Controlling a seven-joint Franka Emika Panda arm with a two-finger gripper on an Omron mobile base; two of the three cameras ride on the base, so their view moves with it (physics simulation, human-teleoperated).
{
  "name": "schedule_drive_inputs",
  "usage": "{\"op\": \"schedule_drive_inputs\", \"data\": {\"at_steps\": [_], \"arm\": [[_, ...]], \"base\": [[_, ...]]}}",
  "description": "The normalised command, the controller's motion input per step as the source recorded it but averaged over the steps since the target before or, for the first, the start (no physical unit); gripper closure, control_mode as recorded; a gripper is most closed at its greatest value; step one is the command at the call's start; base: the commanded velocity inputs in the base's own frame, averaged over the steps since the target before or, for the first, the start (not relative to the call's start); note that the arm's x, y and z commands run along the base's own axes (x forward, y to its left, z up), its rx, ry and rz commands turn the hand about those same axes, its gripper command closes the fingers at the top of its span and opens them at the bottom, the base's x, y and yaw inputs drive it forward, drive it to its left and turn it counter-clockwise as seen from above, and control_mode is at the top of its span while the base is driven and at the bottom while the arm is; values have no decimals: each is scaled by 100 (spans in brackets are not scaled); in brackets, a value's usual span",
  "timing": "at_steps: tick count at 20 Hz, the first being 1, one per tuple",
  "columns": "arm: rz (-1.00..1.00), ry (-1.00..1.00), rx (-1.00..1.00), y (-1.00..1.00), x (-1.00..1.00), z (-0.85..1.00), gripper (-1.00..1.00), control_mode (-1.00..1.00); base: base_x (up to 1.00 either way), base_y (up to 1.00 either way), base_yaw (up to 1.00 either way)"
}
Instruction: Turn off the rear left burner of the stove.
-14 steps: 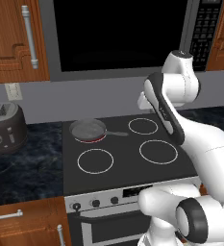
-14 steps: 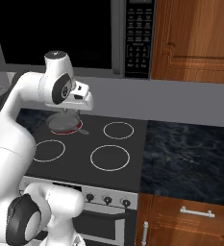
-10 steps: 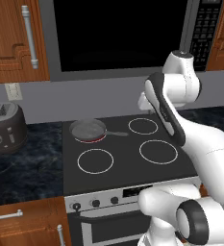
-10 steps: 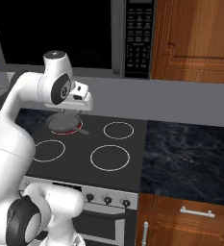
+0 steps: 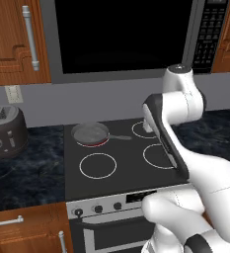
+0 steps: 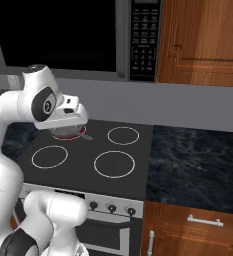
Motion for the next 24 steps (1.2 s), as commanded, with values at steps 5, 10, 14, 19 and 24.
{"op": "schedule_drive_inputs", "data": {"at_steps": [5, 10, 14, 19, 24], "arm": [[9, 0, -17, 18, -48, -26, -100, -100], [13, 0, -18, 40, -41, -22, -100, -100], [17, 0, -27, 60, -38, -19, -100, -100], [17, 0, -28, 61, -33, -18, -100, -100], [19, -2, -29, 58, -36, -27, -100, -100]], "base": [[0, 0, 0], [0, 0, 0], [0, 0, 0], [0, 0, 0], [0, 0, 0]]}}
